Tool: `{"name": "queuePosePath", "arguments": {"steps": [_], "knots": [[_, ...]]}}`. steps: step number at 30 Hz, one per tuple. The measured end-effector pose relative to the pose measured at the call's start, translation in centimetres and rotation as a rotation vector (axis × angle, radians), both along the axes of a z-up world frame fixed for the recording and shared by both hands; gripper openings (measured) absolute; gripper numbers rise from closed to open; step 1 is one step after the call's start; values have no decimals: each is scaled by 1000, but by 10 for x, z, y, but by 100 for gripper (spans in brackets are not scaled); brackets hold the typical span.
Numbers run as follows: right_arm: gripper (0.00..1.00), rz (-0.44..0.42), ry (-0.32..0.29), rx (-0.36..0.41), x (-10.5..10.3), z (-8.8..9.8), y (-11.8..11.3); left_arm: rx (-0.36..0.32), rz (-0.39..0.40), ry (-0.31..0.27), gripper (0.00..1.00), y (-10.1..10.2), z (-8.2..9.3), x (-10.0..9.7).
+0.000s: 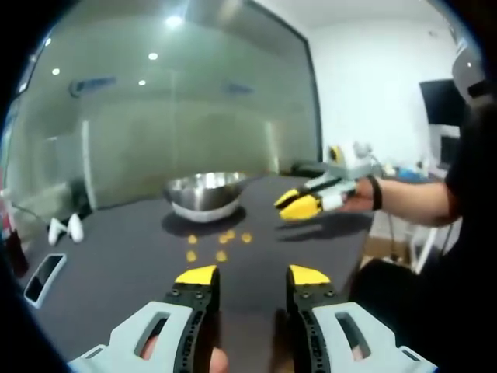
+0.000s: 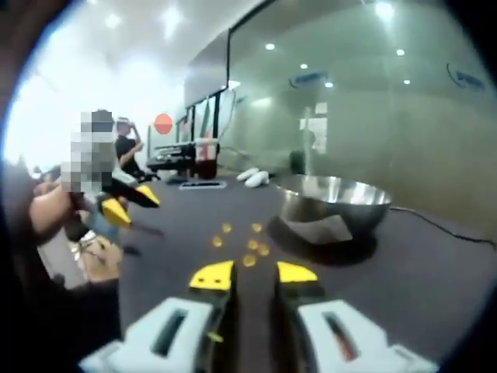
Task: Pick up the QQ candy scattered on the table and place it into the stainless steel bowl on the table
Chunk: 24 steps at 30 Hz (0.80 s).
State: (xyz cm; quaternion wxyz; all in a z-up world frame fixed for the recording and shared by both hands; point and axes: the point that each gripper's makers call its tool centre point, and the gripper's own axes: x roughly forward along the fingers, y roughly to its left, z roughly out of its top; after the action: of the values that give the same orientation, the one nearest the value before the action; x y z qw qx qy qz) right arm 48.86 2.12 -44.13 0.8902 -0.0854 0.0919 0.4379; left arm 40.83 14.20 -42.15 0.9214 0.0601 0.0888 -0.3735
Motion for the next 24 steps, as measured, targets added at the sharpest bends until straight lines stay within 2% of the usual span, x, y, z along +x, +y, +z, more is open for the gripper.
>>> {"name": "queuePosePath", "arguments": {"steps": [4, 12, 20, 22, 24], "knots": [[20, 20, 14, -38, 3, -11, 12, 1, 4, -1, 36, 1, 0, -2], [20, 37, 43, -65, 20, -23, 35, 16, -4, -7, 36, 2, 2, -8], [17, 26, 119, -85, 34, -33, 50, 23, 3, -2, 36, 7, 1, -10], [17, 20, 105, -117, 38, -37, 51, 26, 2, -4, 36, 7, 1, -10], [14, 31, 115, -108, 37, -37, 53, 25, 4, -5, 36, 7, 2, -10]]}}
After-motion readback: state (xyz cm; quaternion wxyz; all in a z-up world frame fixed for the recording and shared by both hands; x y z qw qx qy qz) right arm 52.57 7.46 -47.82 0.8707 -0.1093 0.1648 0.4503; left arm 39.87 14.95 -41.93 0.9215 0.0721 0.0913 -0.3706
